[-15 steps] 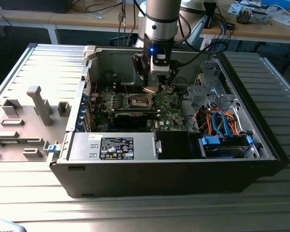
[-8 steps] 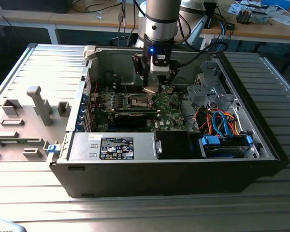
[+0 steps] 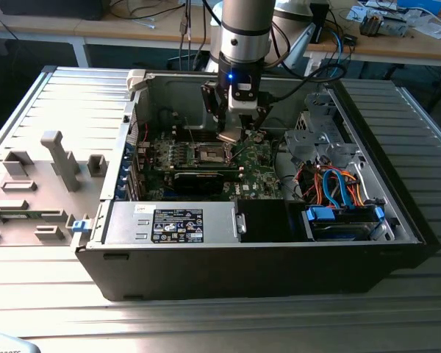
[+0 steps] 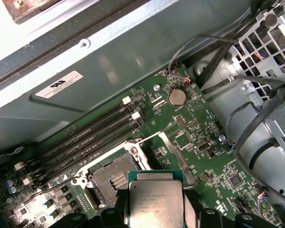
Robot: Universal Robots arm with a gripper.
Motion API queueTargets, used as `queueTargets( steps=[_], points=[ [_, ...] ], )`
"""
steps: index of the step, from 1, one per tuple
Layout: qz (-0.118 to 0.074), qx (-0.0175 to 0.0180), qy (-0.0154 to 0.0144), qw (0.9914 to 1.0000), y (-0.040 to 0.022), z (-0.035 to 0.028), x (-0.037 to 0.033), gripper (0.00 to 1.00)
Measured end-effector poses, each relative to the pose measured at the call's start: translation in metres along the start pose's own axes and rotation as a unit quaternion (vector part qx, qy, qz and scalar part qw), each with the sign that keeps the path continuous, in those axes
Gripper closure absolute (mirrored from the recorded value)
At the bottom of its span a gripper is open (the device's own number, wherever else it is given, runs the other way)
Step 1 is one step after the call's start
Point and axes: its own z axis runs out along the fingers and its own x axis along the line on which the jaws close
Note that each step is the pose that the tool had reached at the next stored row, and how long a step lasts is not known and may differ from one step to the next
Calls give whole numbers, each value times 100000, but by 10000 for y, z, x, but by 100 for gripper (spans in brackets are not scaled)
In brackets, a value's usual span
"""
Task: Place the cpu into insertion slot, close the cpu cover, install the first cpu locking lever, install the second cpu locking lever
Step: 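Place the cpu into insertion slot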
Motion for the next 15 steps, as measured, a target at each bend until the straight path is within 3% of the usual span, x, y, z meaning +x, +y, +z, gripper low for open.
queueTargets(
  steps=[15],
  points=[
    [3203,465,-328,99947,0,11,0,45]
  ],
)
